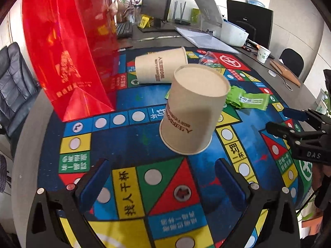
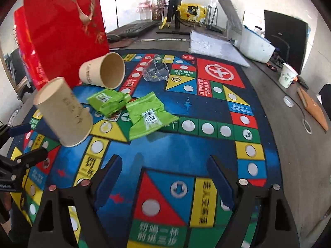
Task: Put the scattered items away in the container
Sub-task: 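Grasp a green tea packet with the right tool while the left tool grasps an upright paper cup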
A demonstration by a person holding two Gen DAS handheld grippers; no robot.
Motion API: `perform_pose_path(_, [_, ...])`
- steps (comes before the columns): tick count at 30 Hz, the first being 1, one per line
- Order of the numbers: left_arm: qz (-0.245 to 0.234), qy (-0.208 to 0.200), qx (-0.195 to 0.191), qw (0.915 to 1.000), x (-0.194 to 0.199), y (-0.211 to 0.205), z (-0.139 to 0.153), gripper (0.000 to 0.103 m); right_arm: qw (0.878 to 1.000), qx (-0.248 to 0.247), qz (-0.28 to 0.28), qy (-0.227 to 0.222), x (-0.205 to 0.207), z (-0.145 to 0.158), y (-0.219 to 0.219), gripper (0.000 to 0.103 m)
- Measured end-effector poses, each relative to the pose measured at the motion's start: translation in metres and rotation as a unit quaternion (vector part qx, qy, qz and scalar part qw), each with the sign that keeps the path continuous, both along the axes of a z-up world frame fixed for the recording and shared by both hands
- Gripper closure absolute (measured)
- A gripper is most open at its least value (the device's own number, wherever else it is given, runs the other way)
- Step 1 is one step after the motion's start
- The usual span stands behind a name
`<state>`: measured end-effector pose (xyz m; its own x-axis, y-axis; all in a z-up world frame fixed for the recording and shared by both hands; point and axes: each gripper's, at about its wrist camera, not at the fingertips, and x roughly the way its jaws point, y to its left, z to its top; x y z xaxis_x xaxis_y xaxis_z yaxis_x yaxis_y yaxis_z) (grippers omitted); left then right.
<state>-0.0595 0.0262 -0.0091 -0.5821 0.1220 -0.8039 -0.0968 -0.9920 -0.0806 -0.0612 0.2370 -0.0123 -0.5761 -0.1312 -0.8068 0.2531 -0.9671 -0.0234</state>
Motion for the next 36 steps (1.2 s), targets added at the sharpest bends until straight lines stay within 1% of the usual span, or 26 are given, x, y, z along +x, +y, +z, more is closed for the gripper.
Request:
perform_pose_path(4, [0.0,-0.005,-0.004,1.0,-0.012,0.006,-0.007,0.0,1.0,-0.002,0.008,-0.005,-0.019,-0.007,-0.003,0.015])
perform_pose_path(9, [-0.006,-0.012,0.012,0.9998,-0.029,0.017,-0.011,0.0,1.0,0.0,0.024,-0.012,-0.038,-0.013,-0.011,0.015])
perform_pose_path(15, [-0.021,-0.007,-0.005,0.9997,-0.05,0.039,-0.015,0.0,0.999,0.019,0.047,-0.009,-0.061,-0.018,-0.027,0.015])
perform_pose_path(19, [-0.013,-0.013,0.0,0.9998,-0.061,0.041,-0.022,0.0,0.998,0.025,0.054,-0.006,-0.073,-0.021,-0.034,0.015])
perform_pose_path(22, [-0.01,-0.007,-0.013,0.9998,-0.064,0.042,-0.026,0.0,0.998,0.018,0.053,-0.011,-0.08,-0.026,-0.036,0.015])
perform_pose_path(24, [-0.01,-0.005,-0.012,0.9999,-0.066,0.042,-0.026,0.0,0.999,0.004,0.05,-0.014,-0.084,-0.027,-0.034,0.015])
perform_pose_path(27, [-0.011,-0.004,-0.023,0.9997,-0.067,0.044,-0.027,0.0,0.999,-0.002,0.047,-0.01,-0.087,-0.029,-0.034,0.012])
perform_pose_path(29, [-0.012,-0.005,-0.023,0.9997,-0.068,0.045,-0.028,0.0,0.999,-0.002,0.048,-0.006,-0.087,-0.03,-0.035,0.009])
perform_pose_path(36, [-0.013,-0.005,-0.019,0.9997,-0.069,0.044,-0.028,0.0,0.999,-0.003,0.049,-0.007,-0.087,-0.031,-0.035,0.008])
